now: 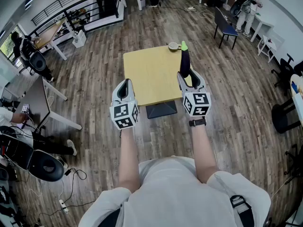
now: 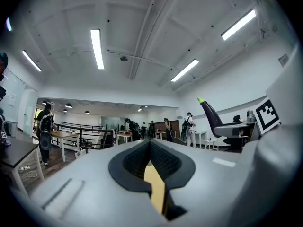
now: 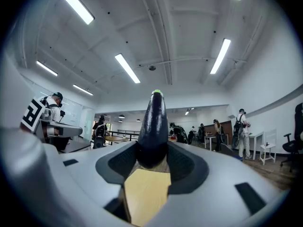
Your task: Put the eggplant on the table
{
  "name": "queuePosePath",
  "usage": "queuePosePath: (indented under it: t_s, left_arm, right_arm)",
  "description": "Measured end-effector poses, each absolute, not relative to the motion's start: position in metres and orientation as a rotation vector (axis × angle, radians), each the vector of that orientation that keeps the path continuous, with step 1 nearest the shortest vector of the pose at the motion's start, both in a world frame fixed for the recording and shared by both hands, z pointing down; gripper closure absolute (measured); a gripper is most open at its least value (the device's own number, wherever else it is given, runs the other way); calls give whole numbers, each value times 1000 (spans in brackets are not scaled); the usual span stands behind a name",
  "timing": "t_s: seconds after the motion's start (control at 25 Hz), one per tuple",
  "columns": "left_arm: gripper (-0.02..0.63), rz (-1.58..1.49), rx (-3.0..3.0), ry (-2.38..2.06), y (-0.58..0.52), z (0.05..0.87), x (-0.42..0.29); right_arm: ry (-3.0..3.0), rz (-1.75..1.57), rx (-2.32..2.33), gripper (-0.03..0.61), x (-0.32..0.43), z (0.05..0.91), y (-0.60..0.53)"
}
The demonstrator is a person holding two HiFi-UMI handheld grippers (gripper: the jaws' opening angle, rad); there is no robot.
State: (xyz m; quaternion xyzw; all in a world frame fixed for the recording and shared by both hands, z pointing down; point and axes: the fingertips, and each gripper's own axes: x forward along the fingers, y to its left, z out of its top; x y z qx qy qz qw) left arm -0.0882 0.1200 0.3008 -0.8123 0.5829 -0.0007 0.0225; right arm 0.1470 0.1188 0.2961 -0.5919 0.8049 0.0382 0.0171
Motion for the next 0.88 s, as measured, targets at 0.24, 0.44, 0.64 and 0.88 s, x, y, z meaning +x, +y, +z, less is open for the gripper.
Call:
queuePosePath:
  t_s: [0.24, 0.44, 0.64, 0.88]
  left_arm:
    - [604, 1, -2506, 1827, 119, 302, -73]
    - [604, -6, -2495, 1838, 126, 305, -58]
    - [603, -92, -2528, 1867, 128, 339, -49]
    - [603, -77, -2550, 1840, 84, 342, -57]
  right_arm:
    - [2510, 105, -1821, 376, 162, 301, 116]
    - [2552, 102, -1754, 376, 166, 304, 115]
    - [2590, 28, -1685, 374, 164, 317, 109]
    - [2579, -28, -1699, 375, 151, 331, 71]
